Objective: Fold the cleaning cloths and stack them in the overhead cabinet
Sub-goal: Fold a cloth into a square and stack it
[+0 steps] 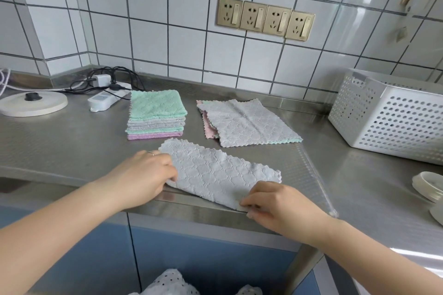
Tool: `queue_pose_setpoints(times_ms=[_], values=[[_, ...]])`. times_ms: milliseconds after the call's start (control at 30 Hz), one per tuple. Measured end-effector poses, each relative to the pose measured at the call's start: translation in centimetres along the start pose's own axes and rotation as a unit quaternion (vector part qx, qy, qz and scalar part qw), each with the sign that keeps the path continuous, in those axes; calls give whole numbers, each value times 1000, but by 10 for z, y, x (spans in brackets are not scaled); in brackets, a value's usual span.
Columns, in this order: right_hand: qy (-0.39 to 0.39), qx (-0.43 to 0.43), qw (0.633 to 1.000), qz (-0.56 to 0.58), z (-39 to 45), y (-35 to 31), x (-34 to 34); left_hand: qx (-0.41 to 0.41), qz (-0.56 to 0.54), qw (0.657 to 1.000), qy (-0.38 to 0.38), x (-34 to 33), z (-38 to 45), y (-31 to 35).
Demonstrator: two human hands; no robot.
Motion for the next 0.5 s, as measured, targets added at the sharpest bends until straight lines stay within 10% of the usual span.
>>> queue_pose_setpoints(times_ms=[300,500], values=[[-71,-16,994,-84,-11,35,-19,-125,-93,987,-48,-26,20,135],[31,17,993,-112,-18,26,-14,-73,-32,997,24,-27,23,155]])
Point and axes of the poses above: each hand's wrist, its own z-axis towards the middle knuckle, its own x-axis out of the back of the hand, y = z × x, the point moved 8 cm from there along z, towards the middle knuckle, and after that the axes turned 12 degrees about -y, right-handed, at the moved point
